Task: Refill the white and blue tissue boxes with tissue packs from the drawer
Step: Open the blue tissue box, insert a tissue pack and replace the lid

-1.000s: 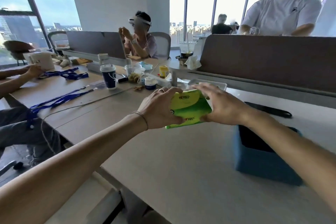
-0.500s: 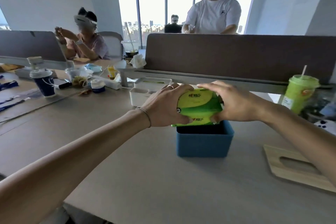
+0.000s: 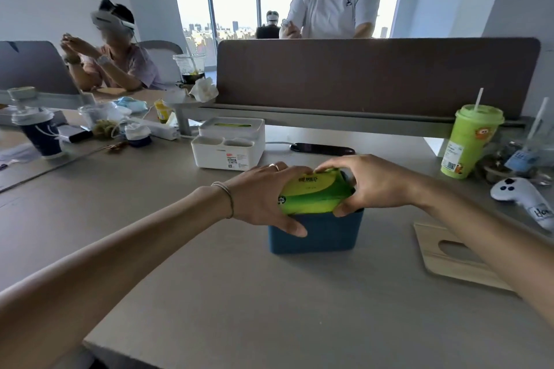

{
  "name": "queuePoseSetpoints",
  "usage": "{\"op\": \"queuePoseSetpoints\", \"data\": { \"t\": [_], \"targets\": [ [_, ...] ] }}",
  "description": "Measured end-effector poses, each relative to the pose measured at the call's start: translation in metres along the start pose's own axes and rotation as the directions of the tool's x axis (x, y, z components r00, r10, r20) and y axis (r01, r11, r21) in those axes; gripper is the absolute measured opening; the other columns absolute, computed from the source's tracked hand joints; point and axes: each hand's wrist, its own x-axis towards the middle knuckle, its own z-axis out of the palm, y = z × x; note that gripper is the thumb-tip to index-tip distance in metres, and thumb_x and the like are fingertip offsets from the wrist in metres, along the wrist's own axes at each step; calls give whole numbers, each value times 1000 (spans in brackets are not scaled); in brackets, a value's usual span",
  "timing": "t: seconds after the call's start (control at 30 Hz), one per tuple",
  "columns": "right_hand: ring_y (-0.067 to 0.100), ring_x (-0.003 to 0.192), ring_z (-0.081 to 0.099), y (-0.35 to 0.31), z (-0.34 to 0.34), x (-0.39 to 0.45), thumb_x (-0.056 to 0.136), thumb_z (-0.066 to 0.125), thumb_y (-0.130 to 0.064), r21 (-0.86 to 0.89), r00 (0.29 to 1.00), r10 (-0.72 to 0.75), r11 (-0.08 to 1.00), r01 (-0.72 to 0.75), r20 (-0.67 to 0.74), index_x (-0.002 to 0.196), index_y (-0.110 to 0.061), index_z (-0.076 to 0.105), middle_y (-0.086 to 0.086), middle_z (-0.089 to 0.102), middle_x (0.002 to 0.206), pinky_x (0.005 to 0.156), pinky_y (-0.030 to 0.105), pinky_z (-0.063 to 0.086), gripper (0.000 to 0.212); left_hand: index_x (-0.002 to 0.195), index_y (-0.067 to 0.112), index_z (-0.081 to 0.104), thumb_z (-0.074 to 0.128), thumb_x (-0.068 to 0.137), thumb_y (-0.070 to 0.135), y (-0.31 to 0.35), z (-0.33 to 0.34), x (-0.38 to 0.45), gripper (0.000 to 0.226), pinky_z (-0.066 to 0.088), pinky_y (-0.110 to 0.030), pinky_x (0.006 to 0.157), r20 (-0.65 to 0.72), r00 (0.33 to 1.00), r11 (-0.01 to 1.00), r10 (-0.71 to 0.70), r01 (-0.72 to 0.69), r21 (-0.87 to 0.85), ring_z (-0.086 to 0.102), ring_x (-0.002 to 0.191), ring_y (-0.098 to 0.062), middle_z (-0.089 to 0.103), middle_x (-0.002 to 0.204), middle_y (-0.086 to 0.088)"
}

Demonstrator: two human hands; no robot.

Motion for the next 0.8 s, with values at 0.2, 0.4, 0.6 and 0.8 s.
{"op": "queuePoseSetpoints", "data": {
  "t": [0.2,0.4,0.6,0.8],
  "targets": [
    [11,104,62,8,8,6,75,78,-59,-4,984,47,999,-47,170,131,-46,58,-12,68,117,93,39,53,61,151,43,23,71,72,69,-4,14,1,96,46,-35,98,143,989,999,-24,29,-33,51,114,-18,50,130,4],
    [6,112,54,8,24,6,80,44,-83,-78,974,42,997,-25,225,128,-42,61,-16,63,118,100,41,47,65,152,42,30,61,81,69,-4,12,3,82,43,-38,101,191,981,999,-26,18,44,45,121,-16,56,128,4],
    [12,128,51,9,17,-18,97,58,-48,-40,993,-64,997,60,-96,130,-27,67,-10,63,138,103,18,36,41,140,36,50,53,82,75,26,5,-2,70,45,-33,90,-58,997,952,42,-22,304,59,109,-18,62,124,8],
    [5,120,59,60,-6,-76,95,65,-36,40,957,80,997,-71,-279,120,-28,72,-10,69,127,102,30,46,28,136,37,53,54,91,58,104,0,25,50,44,-31,95,-231,952,976,199,-172,132,56,118,-13,61,132,11]
  ]
}}
